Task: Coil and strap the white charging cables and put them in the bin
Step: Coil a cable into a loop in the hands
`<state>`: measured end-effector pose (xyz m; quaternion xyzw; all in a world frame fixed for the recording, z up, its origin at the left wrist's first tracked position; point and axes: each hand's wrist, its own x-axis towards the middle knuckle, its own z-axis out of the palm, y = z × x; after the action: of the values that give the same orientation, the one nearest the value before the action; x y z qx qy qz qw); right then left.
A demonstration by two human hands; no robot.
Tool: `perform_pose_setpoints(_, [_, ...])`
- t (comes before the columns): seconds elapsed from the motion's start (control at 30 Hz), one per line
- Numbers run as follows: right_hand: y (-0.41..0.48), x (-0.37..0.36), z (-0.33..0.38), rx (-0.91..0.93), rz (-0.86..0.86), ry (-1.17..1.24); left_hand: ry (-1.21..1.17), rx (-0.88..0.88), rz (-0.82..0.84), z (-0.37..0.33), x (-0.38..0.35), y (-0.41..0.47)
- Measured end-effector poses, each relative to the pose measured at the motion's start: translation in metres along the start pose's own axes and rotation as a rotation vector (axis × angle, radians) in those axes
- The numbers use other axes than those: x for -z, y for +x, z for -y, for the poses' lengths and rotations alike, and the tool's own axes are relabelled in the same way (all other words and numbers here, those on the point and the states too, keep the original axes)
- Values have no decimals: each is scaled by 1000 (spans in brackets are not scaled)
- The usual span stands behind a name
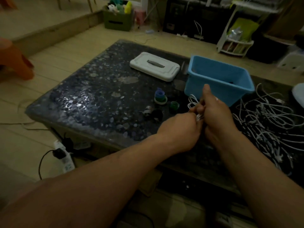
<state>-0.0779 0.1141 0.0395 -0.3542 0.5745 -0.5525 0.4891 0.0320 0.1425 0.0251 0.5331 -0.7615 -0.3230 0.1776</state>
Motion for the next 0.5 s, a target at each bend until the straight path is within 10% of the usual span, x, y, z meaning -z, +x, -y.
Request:
perform_pose_setpoints(0.2, [11, -11, 3, -81, 299, -18, -402, 162, -241, 25, 52, 10])
perform_pose_setpoints(0.33, [18, -17, -25, 186, 353, -870, -1061, 499, -553, 74, 87, 25])
perform_pose_setpoints(0.5, [28, -36, -56, 499, 497, -1311, -1138, 473, -555, 76, 86, 29])
